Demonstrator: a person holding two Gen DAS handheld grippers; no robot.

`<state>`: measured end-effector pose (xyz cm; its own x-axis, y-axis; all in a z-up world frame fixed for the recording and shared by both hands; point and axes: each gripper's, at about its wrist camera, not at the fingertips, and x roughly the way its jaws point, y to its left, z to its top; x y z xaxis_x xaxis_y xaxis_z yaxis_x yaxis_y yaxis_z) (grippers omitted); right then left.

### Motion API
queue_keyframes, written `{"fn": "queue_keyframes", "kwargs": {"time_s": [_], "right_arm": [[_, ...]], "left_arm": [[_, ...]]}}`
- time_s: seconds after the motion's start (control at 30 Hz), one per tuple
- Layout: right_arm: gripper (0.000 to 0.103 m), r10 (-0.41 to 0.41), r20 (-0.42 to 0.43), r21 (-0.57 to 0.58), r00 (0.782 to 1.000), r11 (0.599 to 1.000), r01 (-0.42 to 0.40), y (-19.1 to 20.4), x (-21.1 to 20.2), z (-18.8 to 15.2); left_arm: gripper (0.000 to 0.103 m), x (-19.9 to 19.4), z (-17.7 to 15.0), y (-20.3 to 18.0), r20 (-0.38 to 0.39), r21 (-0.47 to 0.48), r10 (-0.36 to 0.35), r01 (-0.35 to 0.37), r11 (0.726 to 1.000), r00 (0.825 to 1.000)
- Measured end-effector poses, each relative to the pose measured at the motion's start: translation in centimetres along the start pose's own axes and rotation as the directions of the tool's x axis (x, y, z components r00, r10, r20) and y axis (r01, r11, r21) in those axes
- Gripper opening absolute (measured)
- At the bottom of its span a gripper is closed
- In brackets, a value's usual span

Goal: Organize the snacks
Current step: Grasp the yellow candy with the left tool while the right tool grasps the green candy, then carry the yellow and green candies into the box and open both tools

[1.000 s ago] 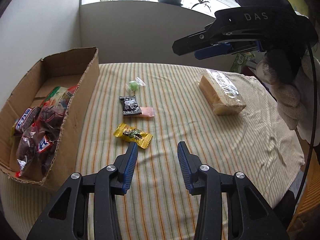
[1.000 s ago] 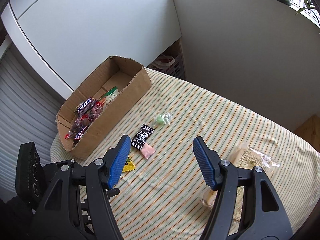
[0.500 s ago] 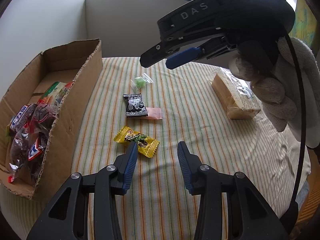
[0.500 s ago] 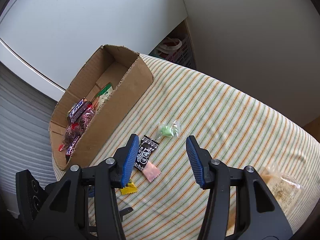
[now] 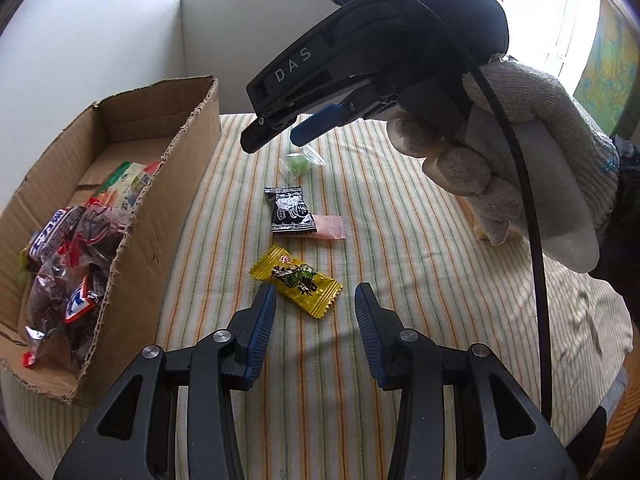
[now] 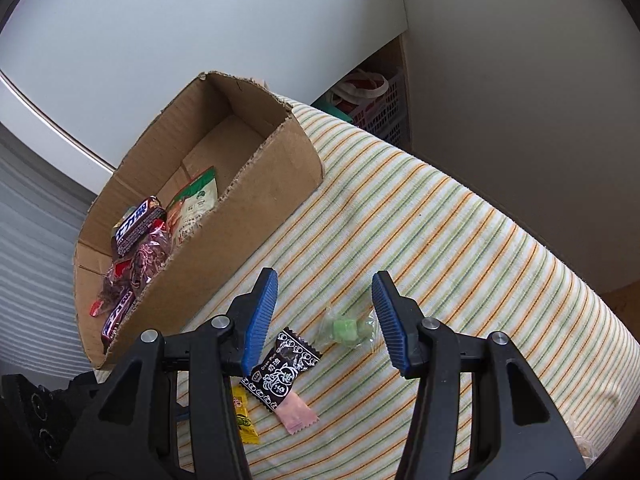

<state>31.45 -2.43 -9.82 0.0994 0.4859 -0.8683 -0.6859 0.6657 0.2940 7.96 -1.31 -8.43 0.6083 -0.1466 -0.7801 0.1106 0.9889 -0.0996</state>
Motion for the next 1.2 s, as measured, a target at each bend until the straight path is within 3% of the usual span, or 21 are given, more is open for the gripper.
{"fn": "queue_keyframes", "kwargs": {"time_s": [0.1, 0.33, 0.53, 0.73, 0.83, 1.2], "right_arm": [[0.045, -0.006, -0.017, 0.001, 1.0, 1.0, 0.006, -0.4, 0.1, -0.4], [0.044, -0.051, -0.036, -0.036, 0.998, 0.998, 0.049, -0.2, -0.4, -1.4], [0.029, -0.119, -0.046, -0.05, 0.992, 0.992, 0.116, 0.1, -0.4, -1.4], [0.026, -0.132, -0.057, -0.054, 0.99, 0.99, 0.128, -0.2, -1.1, -2.1], [0.026, -0.13, -0.056, -0.048, 0.99, 0.991, 0.128, -0.5, -1.2, -2.1], [0.025, -0.095, -0.047, 0.014, 0.994, 0.995, 0.096, -2.9, -3.2, -3.5]], "left_arm": [[0.04, 0.4, 0.1, 0.4, -0.022, -0.021, -0.019, 0.019, 1.0, 1.0], [0.04, 1.5, 1.0, 0.8, -0.05, -0.029, -0.006, 0.004, 1.0, 0.999], [0.04, 2.1, 1.5, 0.4, -0.05, -0.015, 0.024, -0.024, 1.0, 0.998], [0.038, 2.7, 2.0, -0.4, -0.034, 0.03, 0.054, -0.053, 0.998, 0.998], [0.027, 2.8, 2.1, -0.2, -0.026, 0.027, 0.06, -0.059, 0.998, 0.998], [0.021, 0.5, 1.7, 1.2, -0.022, 0.025, 0.008, -0.007, 1.0, 1.0]]}}
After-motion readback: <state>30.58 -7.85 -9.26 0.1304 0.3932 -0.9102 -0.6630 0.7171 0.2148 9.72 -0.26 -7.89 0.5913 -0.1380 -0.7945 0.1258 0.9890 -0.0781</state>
